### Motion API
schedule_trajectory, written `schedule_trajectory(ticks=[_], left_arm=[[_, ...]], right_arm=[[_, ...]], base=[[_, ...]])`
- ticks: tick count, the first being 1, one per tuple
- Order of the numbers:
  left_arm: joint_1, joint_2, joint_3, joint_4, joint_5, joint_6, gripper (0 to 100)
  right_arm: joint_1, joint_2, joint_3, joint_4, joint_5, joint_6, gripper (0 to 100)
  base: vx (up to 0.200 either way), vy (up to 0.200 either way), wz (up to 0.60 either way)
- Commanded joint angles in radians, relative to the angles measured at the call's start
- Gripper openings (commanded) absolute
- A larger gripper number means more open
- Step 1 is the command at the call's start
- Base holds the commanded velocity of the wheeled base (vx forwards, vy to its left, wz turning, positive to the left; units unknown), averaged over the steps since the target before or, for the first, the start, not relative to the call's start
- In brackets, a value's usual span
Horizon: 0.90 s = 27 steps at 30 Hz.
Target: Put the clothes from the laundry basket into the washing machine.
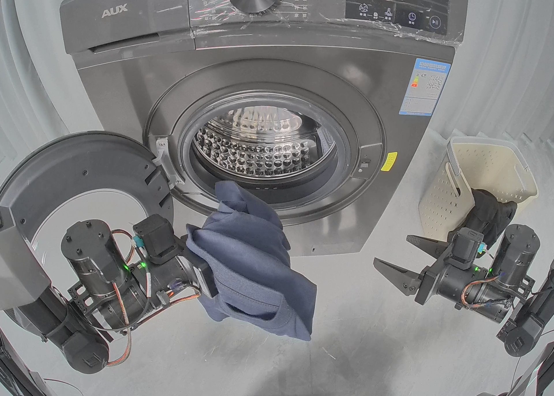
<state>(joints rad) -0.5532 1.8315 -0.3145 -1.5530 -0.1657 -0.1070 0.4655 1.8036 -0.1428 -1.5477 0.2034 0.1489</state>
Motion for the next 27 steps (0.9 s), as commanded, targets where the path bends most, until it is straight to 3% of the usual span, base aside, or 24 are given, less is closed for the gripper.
schedule_trajectory(ticks=[1, 8, 19, 23, 27], left_arm=[[-0.001, 0.009, 0.002, -0.001, 0.000, 0.000, 0], [-0.004, 0.011, 0.003, -0.001, 0.002, 0.000, 0], [-0.057, 0.005, 0.020, -0.001, 0.006, 0.003, 0], [-0.079, 0.006, 0.020, -0.001, 0.014, -0.025, 0], [-0.080, 0.048, -0.044, -0.001, 0.028, -0.002, 0]], right_arm=[[0.002, 0.003, 0.000, 0.000, 0.001, 0.000, 100], [0.005, -0.004, 0.002, 0.000, 0.001, -0.003, 100], [0.136, -0.043, 0.060, 0.000, 0.004, -0.003, 100], [0.159, -0.096, 0.043, 0.003, 0.004, -0.008, 100], [0.168, -0.104, 0.040, 0.001, 0.001, -0.008, 100]], base=[[0.200, 0.000, 0.00], [0.200, 0.000, 0.00], [0.000, 0.000, 0.00], [0.000, 0.000, 0.00], [0.000, 0.000, 0.00]])
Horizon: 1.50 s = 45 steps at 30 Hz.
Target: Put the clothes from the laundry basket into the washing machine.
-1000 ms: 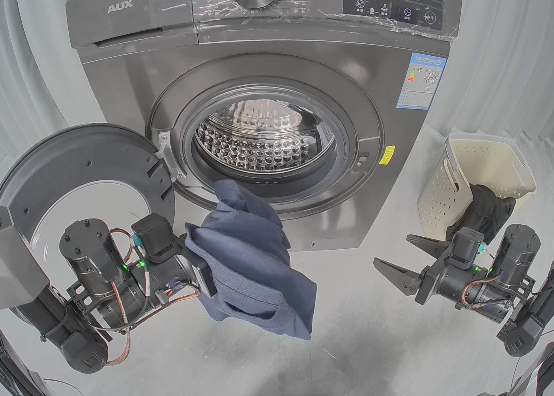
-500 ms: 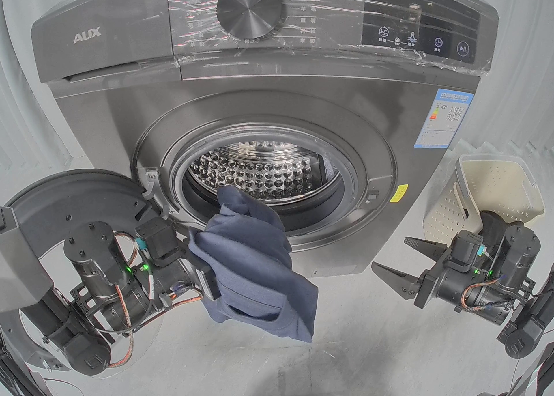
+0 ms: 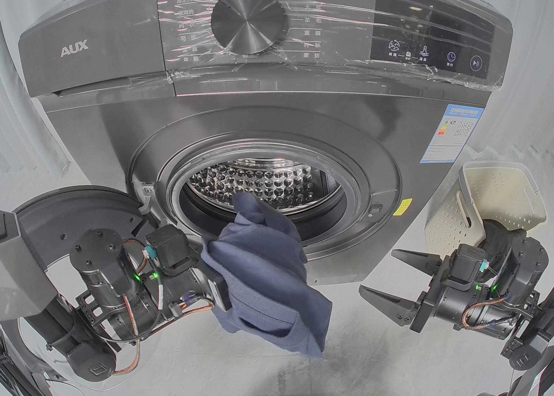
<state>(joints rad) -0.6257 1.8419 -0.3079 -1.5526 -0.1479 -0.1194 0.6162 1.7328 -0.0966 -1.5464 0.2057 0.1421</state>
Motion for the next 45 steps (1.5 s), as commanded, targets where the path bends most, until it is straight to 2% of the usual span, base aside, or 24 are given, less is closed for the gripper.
schedule_trajectory(ticks=[1, 6, 8, 10, 19, 25, 29, 35, 38, 43, 45], left_arm=[[-0.008, 0.053, -0.066, -0.001, 0.005, 0.014, 0], [-0.009, 0.091, -0.079, -0.001, 0.001, 0.015, 0], [-0.009, 0.122, -0.103, -0.001, -0.001, 0.003, 0], [-0.008, 0.151, -0.123, -0.001, -0.001, 0.004, 0], [0.009, 0.315, -0.316, -0.001, 0.008, -0.003, 0], [0.086, 0.401, -0.479, -0.001, 0.014, -0.006, 0], [0.100, 0.418, -0.530, 0.012, 0.016, -0.005, 0], [0.100, 0.448, -0.579, 0.042, 0.051, -0.003, 0], [0.101, 0.481, -0.655, 0.065, 0.080, 0.000, 0], [0.107, 0.525, -0.752, 0.126, 0.091, 0.001, 0], [0.110, 0.546, -0.807, 0.143, 0.111, 0.001, 0]], right_arm=[[0.023, -0.035, -0.006, 0.000, -0.003, -0.001, 100], [0.043, -0.035, -0.002, -0.001, -0.005, 0.001, 100], [0.047, -0.041, 0.001, 0.000, -0.005, 0.001, 100], [0.053, -0.050, 0.005, 0.000, -0.005, 0.001, 100], [0.062, -0.073, 0.018, 0.002, -0.005, -0.001, 100], [0.082, -0.075, 0.021, 0.002, -0.006, -0.001, 100], [0.082, -0.073, 0.023, 0.000, -0.005, -0.001, 100], [0.112, -0.075, 0.024, 0.000, -0.006, 0.001, 100], [0.122, -0.073, 0.026, 0.002, -0.006, 0.001, 100], [0.123, -0.071, 0.026, 0.002, -0.006, 0.001, 100], [0.125, -0.071, 0.026, 0.002, -0.006, 0.001, 100]], base=[[0.000, 0.000, 0.00], [0.000, 0.000, 0.00], [0.000, 0.000, 0.00], [0.000, 0.000, 0.00], [0.000, 0.000, 0.00], [0.000, 0.000, 0.00], [0.000, 0.000, 0.00], [0.000, 0.000, 0.00], [0.000, 0.000, 0.00], [0.000, 0.000, 0.00], [0.000, 0.000, 0.00]])
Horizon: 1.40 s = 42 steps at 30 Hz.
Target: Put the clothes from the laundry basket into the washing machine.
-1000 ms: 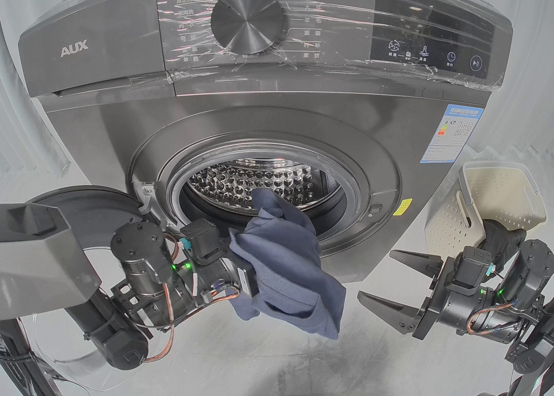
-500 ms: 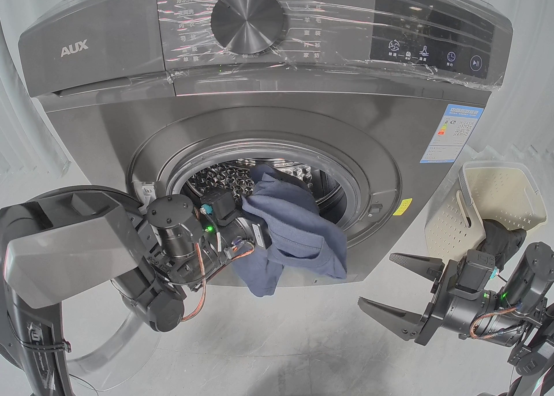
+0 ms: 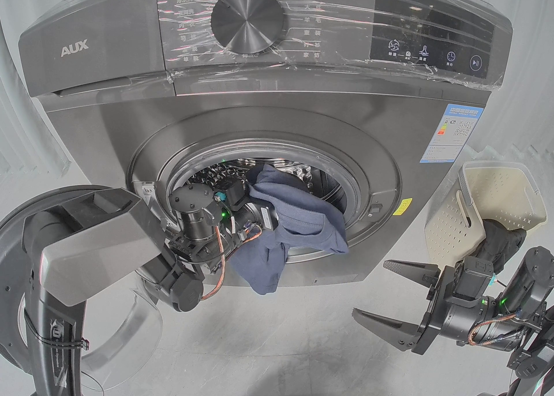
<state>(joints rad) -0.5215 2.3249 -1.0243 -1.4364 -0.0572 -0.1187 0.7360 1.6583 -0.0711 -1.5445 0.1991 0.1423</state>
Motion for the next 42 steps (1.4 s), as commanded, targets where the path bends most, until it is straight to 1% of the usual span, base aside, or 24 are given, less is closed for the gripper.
schedule_trajectory(ticks=[1, 2, 7, 14, 15, 18, 22, 25, 33, 34, 36, 38, 39, 41, 42], left_arm=[[0.011, 0.079, -0.114, 0.036, 0.025, 0.001, 0], [0.011, 0.079, -0.114, 0.036, 0.025, 0.001, 0], [0.028, 0.160, -0.226, 0.047, 0.033, 0.004, 0], [0.029, 0.245, -0.402, 0.091, 0.080, 0.007, 0], [0.029, 0.249, -0.415, 0.094, 0.083, 0.010, 0], [0.034, 0.269, -0.517, 0.151, 0.097, 0.025, 0], [0.052, 0.297, -0.617, 0.200, 0.143, 0.027, 0], [0.057, 0.301, -0.645, 0.215, 0.146, 0.021, 0], [0.055, 0.295, -0.639, 0.214, 0.148, 0.013, 0], [0.055, 0.289, -0.631, 0.214, 0.149, 0.010, 100], [0.052, 0.258, -0.593, 0.214, 0.152, 0.001, 100], [0.046, 0.195, -0.494, 0.223, 0.149, -0.001, 100], [0.043, 0.165, -0.445, 0.231, 0.139, -0.001, 100], [0.035, 0.082, -0.313, 0.283, 0.119, 0.001, 100], [0.031, 0.056, -0.278, 0.301, 0.103, 0.001, 100]], right_arm=[[0.003, 0.003, 0.001, 0.000, 0.000, 0.000, 100], [0.003, 0.003, 0.001, 0.000, 0.000, 0.000, 100], [0.003, 0.003, 0.002, 0.000, 0.000, 0.002, 100], [0.003, 0.003, 0.002, 0.000, 0.002, 0.002, 100], [0.003, 0.003, 0.002, 0.000, 0.000, 0.002, 100], [0.003, 0.001, 0.002, 0.000, 0.000, 0.002, 100], [0.003, 0.003, 0.011, 0.000, 0.002, 0.002, 100], [0.003, 0.003, 0.011, 0.000, 0.002, 0.002, 100], [0.003, 0.003, 0.013, 0.000, 0.002, 0.002, 100], [0.003, 0.003, 0.013, 0.000, 0.002, 0.002, 100], [0.003, 0.003, 0.011, 0.000, 0.002, 0.002, 100], [0.003, 0.005, 0.013, 0.000, 0.002, 0.002, 100], [0.003, 0.005, 0.013, 0.000, 0.002, 0.002, 100], [0.003, 0.003, 0.011, 0.000, 0.002, 0.002, 100], [0.003, 0.003, 0.013, 0.000, 0.002, 0.002, 100]], base=[[0.000, 0.000, 0.00], [0.000, 0.000, 0.00], [0.000, 0.000, 0.00], [0.000, 0.000, 0.00], [0.000, 0.000, 0.00], [0.000, 0.000, 0.00], [0.000, 0.000, 0.00], [0.000, 0.000, 0.00], [0.000, 0.000, 0.00], [0.000, 0.000, 0.00], [0.000, 0.000, 0.00], [0.000, 0.000, 0.00], [0.000, 0.000, 0.00], [0.000, 0.000, 0.00], [0.000, 0.000, 0.00]])
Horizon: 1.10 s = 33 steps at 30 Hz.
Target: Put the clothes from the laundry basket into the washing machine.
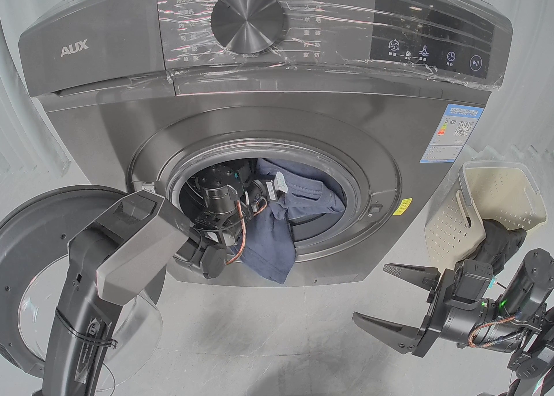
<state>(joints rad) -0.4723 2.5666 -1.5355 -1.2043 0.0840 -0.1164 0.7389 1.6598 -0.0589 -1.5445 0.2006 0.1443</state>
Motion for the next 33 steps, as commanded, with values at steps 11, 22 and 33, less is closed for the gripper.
schedule_trajectory(ticks=[11, 22, 33], left_arm=[[-0.057, -0.243, 0.459, 0.144, -0.092, 0.007, 100], [-0.060, -0.137, 0.405, 0.130, -0.090, 0.052, 100], [-0.049, -0.074, 0.212, 0.104, -0.047, 0.049, 100]], right_arm=[[0.002, 0.003, 0.001, 0.000, 0.000, 0.000, 100], [0.010, 0.003, 0.001, 0.000, -0.001, 0.000, 100], [0.011, 0.002, 0.001, 0.000, -0.001, -0.003, 100]], base=[[0.000, 0.000, 0.00], [0.000, 0.000, 0.00], [0.000, 0.000, 0.00]])
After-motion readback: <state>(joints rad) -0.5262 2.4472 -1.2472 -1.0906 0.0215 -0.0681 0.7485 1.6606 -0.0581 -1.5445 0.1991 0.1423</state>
